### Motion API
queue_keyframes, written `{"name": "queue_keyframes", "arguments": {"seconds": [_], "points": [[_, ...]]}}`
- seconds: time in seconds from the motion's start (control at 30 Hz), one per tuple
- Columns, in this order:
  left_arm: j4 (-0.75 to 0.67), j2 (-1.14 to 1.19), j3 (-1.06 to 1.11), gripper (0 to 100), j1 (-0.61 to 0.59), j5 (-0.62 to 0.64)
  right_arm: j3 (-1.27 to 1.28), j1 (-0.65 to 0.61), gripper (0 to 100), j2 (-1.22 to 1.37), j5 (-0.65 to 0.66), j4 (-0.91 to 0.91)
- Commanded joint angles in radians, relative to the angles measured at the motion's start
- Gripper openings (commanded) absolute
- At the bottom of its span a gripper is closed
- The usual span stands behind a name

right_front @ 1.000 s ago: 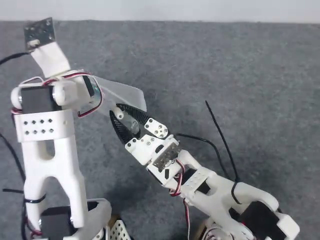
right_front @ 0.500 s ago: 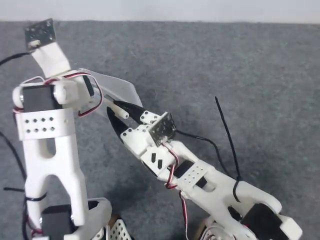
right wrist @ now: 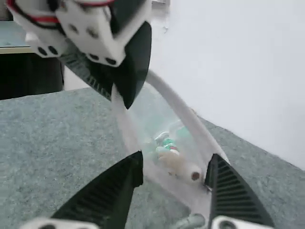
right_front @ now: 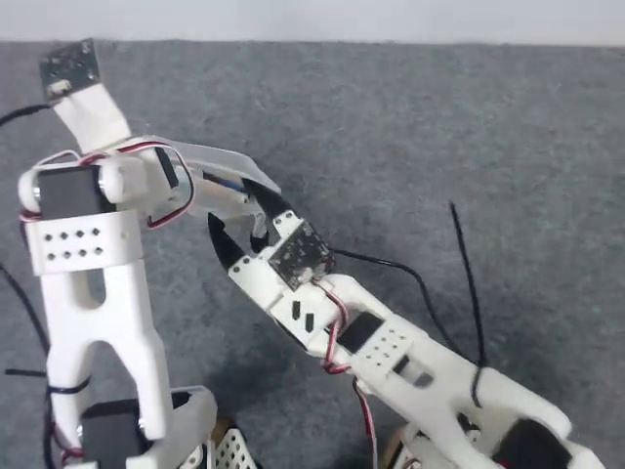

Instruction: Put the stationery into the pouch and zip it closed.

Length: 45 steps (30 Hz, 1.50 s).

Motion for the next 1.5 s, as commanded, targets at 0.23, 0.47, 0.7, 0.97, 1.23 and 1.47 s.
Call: {"name": "queue_keyframes", "arguments": {"seconds": [0.23,0.47,0.7,0.97,1.23,1.47], "points": [[-0.034,-0.02,-0.025,1,-0.017,-0.011,0.035,0.004,21.7,-0.627,0.006,0.624],[-0.034,-0.02,-0.025,1,-0.017,-0.009,0.035,0.002,21.7,-0.794,-0.092,0.878],[-0.034,-0.02,-0.024,1,-0.017,-0.009,0.035,-0.002,21.7,-0.619,-0.173,0.826],[-0.034,-0.02,-0.024,1,-0.018,-0.009,0.035,0.001,21.7,-0.321,-0.195,0.553],[-0.034,-0.02,-0.022,1,-0.018,-0.009,0.04,0.004,19.5,-0.26,-0.19,0.463],[-0.034,-0.02,-0.022,1,-0.018,-0.009,0.035,0.004,15.2,-0.26,-0.19,0.461]]}}
